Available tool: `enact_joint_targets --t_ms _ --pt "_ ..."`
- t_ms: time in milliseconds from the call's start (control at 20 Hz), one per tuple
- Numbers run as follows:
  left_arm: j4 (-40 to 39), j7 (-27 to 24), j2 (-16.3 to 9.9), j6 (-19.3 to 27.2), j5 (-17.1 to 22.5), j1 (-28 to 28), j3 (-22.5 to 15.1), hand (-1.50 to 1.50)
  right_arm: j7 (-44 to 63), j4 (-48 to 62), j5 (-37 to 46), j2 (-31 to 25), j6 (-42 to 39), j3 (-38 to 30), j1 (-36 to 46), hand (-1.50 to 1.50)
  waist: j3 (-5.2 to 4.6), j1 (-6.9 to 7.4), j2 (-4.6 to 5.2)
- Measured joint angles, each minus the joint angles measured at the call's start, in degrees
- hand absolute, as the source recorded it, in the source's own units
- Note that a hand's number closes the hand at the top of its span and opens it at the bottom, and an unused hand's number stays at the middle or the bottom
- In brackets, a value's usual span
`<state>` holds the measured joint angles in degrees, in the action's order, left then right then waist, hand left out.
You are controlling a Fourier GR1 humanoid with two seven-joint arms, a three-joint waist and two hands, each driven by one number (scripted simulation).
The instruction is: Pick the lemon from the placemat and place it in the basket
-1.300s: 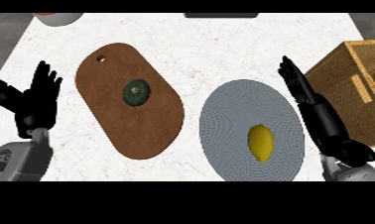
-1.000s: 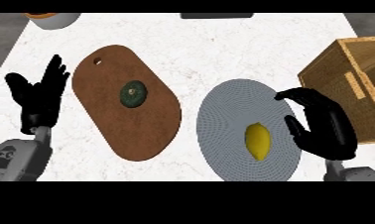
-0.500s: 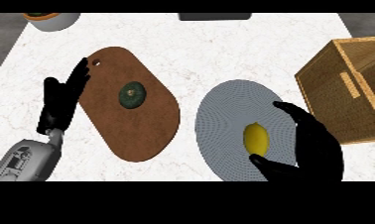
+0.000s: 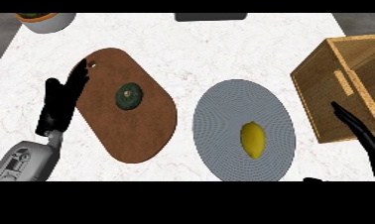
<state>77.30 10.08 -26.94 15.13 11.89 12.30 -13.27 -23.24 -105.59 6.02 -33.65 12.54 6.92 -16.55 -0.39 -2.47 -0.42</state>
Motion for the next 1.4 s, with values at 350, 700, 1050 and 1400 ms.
enact_joint_targets --t_ms 350,700,1050,1400 --pt "0.6 0.4 0.0 -1.0 -0.2 0.0 0.2 0.00 12.5 -12.9 -1.5 -15.2 -13.3 -2.8 -8.2 -1.50 0.14 0.67 0.10" --pt "0.2 0.3 1.4 -3.1 -1.6 0.4 1.7 0.00 22.1 -22.9 -4.7 -15.8 -20.7 -7.7 -12.1 -1.50 0.31 1.54 0.27" --pt "0.7 0.8 3.3 -4.1 -4.1 0.0 3.0 0.00 23.7 -21.7 0.8 -7.7 -21.1 -7.7 -10.7 -1.50 0.38 2.02 0.33" --pt "-0.6 1.4 5.2 -5.8 -6.3 1.6 5.3 0.00 24.6 -17.8 8.3 0.0 -21.3 -5.3 -6.8 -1.50 0.38 2.24 0.39"
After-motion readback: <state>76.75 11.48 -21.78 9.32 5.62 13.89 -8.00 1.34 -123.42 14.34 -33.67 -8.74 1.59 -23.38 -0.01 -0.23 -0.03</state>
